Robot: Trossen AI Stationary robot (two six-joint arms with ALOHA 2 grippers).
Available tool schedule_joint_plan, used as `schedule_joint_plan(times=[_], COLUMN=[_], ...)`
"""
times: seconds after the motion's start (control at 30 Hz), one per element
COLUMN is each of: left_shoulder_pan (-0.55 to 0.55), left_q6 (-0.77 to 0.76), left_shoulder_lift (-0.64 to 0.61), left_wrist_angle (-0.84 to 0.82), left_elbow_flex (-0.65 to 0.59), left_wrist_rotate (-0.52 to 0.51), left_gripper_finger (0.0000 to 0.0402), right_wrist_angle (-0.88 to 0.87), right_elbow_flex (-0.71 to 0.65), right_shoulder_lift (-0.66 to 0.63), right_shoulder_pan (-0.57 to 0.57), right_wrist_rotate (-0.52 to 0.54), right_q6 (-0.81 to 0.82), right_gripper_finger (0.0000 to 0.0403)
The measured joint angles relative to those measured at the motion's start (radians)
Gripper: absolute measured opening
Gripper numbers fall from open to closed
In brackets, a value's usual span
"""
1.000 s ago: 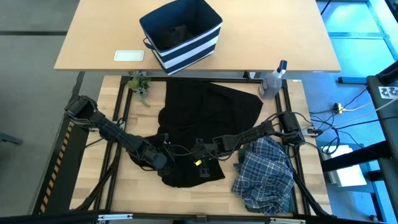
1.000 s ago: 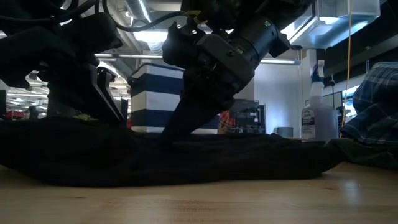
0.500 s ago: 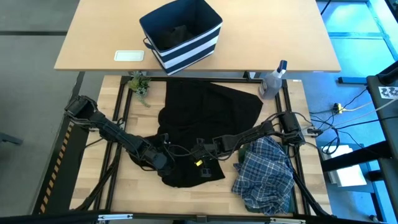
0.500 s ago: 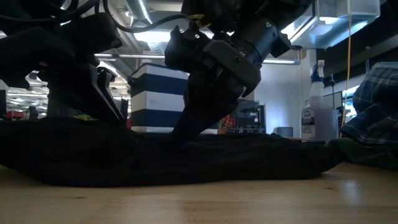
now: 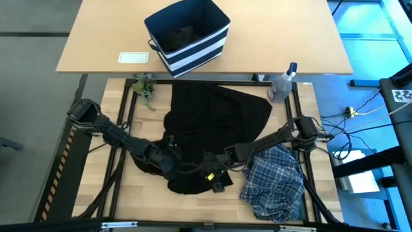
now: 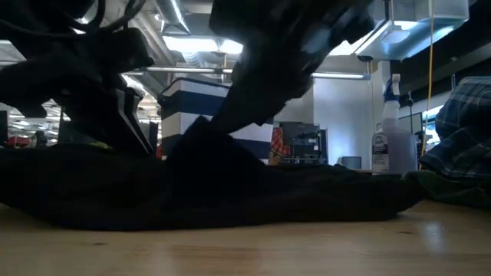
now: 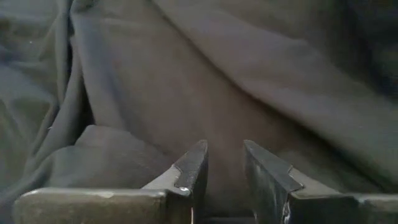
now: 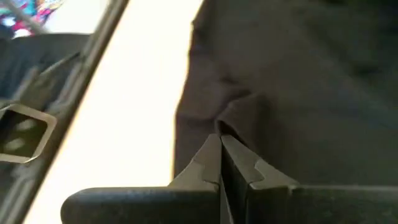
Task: Fold Laundry from Bin
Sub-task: Fold the black shirt
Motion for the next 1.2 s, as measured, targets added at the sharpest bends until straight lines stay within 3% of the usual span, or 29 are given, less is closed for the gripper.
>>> schedule_joint_plan(times=[0.37,0.77,0.9,1.2], left_shoulder_pan=[0.039,0.038,0.037,-0.023], left_q6=[-0.002,-0.056,-0.083,-0.139], left_shoulder_lift=[0.000,0.000,0.000,0.000], left_wrist_angle=[-0.009,-0.009,-0.009,-0.009], left_elbow_flex=[0.000,0.000,0.000,0.000], left_wrist_rotate=[0.013,0.051,0.056,0.057], left_gripper_finger=[0.0094,0.0094,0.0094,0.0094], right_wrist_angle=[0.019,0.101,0.119,0.094], right_elbow_flex=[0.000,0.000,0.000,0.014], right_shoulder_lift=[0.000,0.000,0.000,0.001], right_shoulder_pan=[0.197,0.341,0.365,0.399], right_wrist_rotate=[-0.038,0.093,0.095,0.136], right_q6=[0.159,0.343,0.352,0.427], right_gripper_finger=[0.0001,0.0008,0.0041,0.0156])
